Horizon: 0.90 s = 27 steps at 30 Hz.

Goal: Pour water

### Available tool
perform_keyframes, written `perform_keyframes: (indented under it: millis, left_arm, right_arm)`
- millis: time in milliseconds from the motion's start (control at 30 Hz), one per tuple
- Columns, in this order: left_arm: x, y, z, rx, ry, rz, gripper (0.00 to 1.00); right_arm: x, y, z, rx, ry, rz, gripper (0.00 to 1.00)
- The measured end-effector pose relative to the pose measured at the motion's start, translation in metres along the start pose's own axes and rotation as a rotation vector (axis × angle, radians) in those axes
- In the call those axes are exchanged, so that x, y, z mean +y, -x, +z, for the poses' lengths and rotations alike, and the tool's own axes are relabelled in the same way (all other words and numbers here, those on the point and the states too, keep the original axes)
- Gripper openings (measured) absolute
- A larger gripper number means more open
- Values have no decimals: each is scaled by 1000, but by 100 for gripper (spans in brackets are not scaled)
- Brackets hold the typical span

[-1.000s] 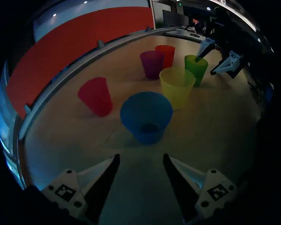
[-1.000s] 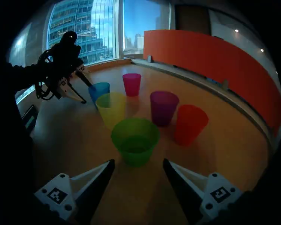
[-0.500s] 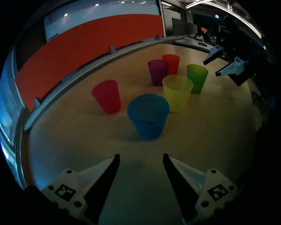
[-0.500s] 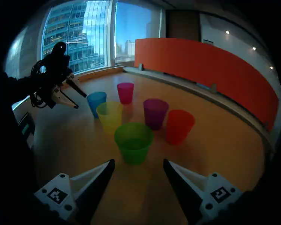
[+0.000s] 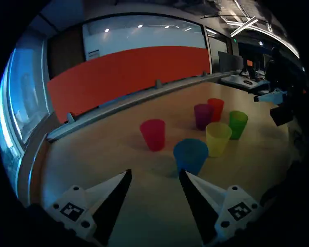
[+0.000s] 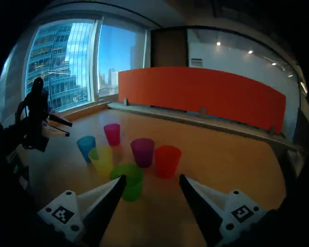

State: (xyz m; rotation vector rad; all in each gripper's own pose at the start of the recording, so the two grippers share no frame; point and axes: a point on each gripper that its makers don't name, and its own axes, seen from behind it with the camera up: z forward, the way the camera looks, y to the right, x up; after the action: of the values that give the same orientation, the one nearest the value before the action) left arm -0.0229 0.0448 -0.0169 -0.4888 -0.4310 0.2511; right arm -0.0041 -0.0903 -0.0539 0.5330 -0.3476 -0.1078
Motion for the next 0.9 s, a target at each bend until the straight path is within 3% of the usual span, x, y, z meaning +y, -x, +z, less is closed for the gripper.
perform_keyframes:
  millis: [500,700,900]
  left_arm:
    - [-36,-61,-20,260,-188,-159,85]
    - [-41,-74,-27,340,-245,-213,84]
    - [-40,-82,-32,410,-296,-221,85]
  right_arm:
    - [41,-60,-13,203,250,-3,100]
    - [58,-72,-15,264,336,11,100]
    - [65,-79,-16,331,383,30,100]
